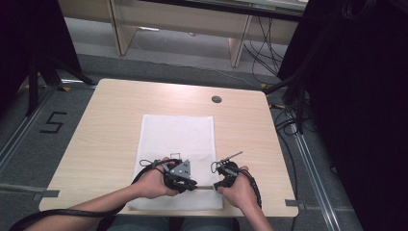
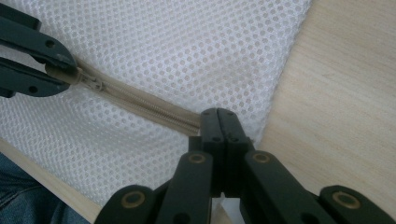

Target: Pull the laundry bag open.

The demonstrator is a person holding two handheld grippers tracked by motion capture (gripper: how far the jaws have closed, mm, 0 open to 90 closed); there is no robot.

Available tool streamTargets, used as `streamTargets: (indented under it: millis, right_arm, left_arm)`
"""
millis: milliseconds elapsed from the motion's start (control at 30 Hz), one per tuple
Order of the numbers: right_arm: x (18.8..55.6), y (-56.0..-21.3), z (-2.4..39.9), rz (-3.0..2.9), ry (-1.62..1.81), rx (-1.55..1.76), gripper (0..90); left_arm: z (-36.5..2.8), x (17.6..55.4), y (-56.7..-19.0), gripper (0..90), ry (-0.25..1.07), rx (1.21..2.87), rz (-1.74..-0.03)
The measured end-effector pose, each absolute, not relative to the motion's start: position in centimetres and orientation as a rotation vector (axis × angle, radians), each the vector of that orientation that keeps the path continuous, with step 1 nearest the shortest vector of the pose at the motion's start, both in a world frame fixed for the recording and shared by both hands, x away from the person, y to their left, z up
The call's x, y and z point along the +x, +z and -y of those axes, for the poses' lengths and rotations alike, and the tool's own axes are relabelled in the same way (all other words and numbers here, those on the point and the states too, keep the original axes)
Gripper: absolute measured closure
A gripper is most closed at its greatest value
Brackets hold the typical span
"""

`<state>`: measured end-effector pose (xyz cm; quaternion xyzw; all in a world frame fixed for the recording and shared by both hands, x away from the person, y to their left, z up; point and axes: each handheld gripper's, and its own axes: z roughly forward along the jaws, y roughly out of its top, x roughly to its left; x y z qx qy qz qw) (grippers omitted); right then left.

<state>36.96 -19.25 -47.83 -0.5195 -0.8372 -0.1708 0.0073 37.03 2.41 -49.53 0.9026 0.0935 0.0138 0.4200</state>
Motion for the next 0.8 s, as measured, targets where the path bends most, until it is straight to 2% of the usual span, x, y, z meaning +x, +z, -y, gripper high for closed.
streamTargets:
  millis: [800]
  right_arm:
    - [36.93,-47.82,19.24,2.620,-0.533,-1.629,90.0]
  left_arm:
    - [-3.45,36.91,-49.26,81.8,0.048,2.272,-0.220]
